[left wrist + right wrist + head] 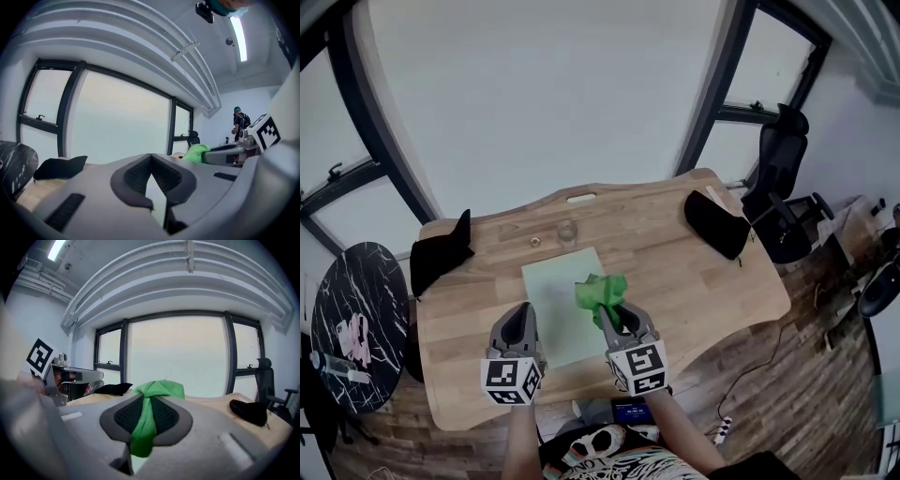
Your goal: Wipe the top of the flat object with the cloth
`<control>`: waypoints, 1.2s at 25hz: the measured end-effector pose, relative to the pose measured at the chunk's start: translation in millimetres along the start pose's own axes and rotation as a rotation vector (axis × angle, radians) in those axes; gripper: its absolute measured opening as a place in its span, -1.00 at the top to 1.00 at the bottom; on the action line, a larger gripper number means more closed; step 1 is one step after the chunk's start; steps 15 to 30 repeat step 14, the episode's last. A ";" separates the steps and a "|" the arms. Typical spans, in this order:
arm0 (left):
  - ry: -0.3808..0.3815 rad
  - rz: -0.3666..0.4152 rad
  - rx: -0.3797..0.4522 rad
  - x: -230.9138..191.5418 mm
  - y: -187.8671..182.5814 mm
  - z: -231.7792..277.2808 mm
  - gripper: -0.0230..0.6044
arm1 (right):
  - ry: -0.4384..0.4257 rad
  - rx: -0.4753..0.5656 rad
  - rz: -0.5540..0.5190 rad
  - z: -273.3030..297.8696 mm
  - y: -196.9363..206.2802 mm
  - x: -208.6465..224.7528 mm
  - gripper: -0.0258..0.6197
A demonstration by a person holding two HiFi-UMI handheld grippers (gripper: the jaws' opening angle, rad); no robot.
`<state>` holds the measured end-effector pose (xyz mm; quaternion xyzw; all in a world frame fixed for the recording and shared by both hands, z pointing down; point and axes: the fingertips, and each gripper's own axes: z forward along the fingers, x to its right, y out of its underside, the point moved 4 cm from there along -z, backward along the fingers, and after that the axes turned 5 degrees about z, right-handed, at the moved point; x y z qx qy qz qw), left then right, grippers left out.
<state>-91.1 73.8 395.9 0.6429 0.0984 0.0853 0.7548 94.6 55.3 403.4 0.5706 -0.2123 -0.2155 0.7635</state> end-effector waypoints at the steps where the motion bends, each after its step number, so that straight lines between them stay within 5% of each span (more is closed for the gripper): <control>1: -0.002 -0.010 -0.004 0.0 2.0 -1.0 0.91 | -0.002 -0.001 0.001 -1.9 1.4 -0.3 0.75; 30: 0.004 0.001 -0.006 0.4 -3.6 2.1 0.91 | 0.005 0.003 -0.016 -5.6 -5.5 1.4 0.75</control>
